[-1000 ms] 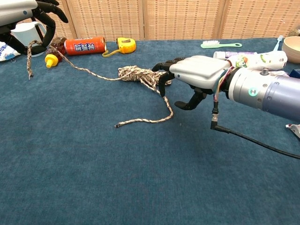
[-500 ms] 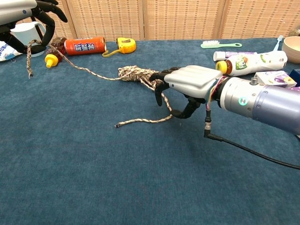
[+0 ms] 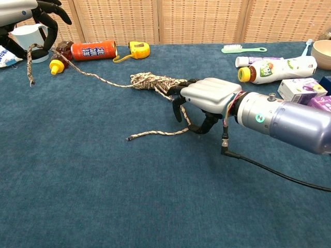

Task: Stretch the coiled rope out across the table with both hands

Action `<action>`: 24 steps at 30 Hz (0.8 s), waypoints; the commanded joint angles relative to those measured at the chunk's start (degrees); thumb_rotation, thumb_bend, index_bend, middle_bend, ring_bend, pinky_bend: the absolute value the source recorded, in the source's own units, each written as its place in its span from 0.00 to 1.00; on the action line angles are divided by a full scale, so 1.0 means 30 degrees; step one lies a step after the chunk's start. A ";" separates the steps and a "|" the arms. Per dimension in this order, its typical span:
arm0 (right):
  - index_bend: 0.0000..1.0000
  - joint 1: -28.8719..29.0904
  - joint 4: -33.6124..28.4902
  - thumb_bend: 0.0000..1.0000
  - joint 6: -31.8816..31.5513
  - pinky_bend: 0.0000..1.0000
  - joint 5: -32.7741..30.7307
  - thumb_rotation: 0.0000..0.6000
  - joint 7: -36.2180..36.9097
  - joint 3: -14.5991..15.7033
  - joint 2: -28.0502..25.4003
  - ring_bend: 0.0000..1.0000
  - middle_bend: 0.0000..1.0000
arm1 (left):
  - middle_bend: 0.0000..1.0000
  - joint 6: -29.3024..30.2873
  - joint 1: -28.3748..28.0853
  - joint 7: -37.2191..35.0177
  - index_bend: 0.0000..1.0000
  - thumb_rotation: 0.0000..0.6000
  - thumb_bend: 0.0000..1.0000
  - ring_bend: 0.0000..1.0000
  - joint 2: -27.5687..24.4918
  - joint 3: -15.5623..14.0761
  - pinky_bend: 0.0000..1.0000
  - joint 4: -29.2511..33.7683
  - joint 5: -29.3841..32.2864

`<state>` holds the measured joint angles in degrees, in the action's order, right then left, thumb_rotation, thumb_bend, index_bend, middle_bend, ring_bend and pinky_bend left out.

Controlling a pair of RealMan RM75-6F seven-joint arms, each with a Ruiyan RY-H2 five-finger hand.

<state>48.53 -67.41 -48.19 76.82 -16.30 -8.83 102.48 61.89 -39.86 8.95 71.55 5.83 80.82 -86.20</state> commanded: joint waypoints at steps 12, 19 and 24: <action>0.45 -0.0056 0.1050 0.44 -0.0343 0.00 0.0398 1.00 0.0381 0.0422 0.0662 0.00 0.11 | 0.20 0.0081 0.0074 -0.0060 0.77 1.00 0.46 0.00 -0.0217 -0.0007 0.00 0.0069 0.0012; 0.46 -0.0079 0.1096 0.44 -0.0344 0.00 0.0412 1.00 0.0295 0.0514 0.0721 0.00 0.12 | 0.20 0.0074 0.0072 -0.0081 0.77 1.00 0.46 0.00 -0.0217 0.0000 0.00 0.0052 0.0026; 0.46 -0.0083 0.1274 0.44 -0.0234 0.00 0.0300 1.00 0.0307 0.0522 0.0879 0.01 0.12 | 0.20 0.0081 0.0083 -0.0132 0.77 1.00 0.46 0.00 -0.0213 -0.0026 0.00 0.0012 -0.0002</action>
<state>48.26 -63.67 -48.96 77.77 -15.38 -7.25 105.06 62.14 -39.61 8.56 70.92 5.76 80.86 -86.20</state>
